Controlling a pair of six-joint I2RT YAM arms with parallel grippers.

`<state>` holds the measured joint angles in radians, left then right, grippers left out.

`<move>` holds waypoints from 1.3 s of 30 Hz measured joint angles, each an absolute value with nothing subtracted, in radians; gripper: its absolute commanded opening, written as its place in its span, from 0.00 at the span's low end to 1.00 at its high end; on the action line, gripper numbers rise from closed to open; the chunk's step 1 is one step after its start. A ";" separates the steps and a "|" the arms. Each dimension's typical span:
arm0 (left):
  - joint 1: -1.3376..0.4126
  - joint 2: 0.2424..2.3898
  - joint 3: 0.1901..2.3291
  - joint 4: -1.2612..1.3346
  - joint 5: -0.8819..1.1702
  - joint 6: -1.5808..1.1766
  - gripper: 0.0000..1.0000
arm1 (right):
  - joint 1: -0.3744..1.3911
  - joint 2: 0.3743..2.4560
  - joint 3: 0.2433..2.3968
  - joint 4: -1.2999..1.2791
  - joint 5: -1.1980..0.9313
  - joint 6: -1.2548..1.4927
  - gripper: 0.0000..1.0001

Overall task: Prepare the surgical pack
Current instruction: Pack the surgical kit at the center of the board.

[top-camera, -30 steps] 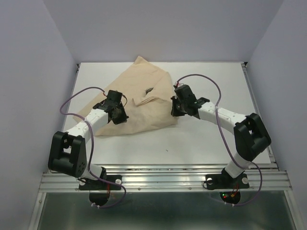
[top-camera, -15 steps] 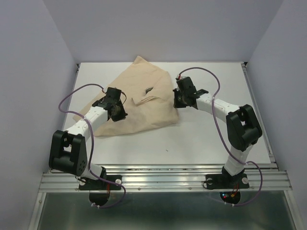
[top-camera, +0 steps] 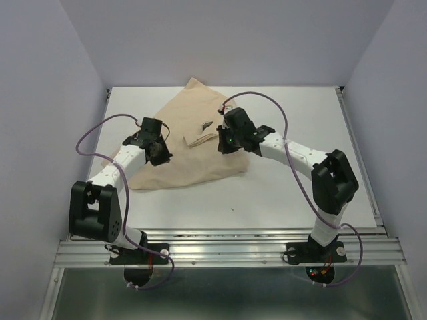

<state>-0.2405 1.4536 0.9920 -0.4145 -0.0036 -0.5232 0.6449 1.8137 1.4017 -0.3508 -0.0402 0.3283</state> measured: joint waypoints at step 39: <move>-0.167 1.414 0.762 -0.372 0.007 -0.599 0.00 | 0.708 2.468 2.230 -0.446 -0.003 0.337 0.04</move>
